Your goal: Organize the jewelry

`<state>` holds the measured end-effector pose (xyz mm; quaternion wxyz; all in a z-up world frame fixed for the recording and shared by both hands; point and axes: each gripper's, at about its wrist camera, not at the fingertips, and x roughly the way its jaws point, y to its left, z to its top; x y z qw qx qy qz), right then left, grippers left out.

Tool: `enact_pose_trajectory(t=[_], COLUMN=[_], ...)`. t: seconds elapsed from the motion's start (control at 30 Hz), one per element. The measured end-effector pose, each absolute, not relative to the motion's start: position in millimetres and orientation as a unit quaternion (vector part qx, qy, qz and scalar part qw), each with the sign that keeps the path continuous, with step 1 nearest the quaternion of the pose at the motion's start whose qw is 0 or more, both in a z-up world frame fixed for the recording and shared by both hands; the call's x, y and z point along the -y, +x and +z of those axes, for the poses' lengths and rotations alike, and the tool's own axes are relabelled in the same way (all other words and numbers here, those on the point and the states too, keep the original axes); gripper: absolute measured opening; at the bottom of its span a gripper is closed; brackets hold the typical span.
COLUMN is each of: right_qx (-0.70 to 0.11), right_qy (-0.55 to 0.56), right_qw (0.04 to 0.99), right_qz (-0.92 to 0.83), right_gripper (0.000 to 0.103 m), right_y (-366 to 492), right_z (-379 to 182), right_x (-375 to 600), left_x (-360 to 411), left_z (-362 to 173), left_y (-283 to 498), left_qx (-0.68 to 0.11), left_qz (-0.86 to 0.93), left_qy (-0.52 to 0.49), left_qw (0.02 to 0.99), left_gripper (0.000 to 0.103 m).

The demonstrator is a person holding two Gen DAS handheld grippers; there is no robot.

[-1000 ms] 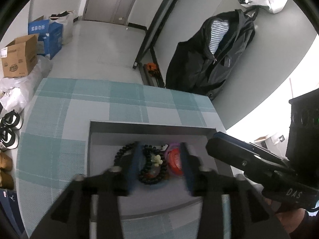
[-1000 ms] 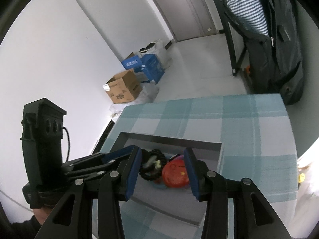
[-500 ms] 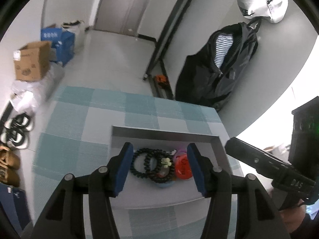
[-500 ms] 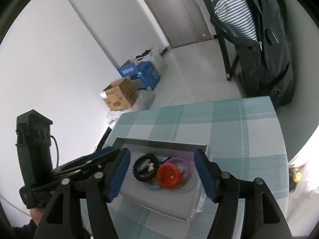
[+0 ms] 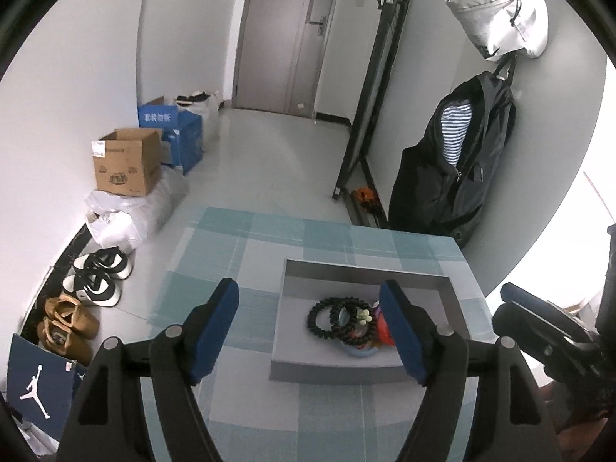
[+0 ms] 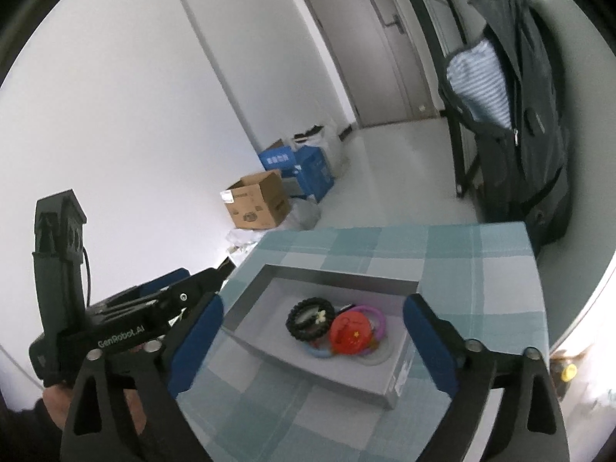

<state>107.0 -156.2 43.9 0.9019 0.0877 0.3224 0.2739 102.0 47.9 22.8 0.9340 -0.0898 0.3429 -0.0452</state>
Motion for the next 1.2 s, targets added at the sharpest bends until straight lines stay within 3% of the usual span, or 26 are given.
enact_pose_trajectory(t=[0.3, 1.2], right_qx=[-0.319, -0.328], right_qy=[0.065, 0.048], right_qw=[0.909, 0.914], right_qz=[0.260, 0.234], right_gripper=[0.103, 0.103], right_y=[81.6, 60.8], right_z=[47.0, 40.0], right_x=[163.6, 167.5], left_x=[-40.6, -31.6], left_z=[18.0, 8.9], left_y=[73.2, 58.6], left_qx=[-0.337, -0.345], left_qz=[-0.042, -0.038], left_qy=[-0.084, -0.062], left_qw=[0.937, 0.936], left_gripper=[0.081, 0.081])
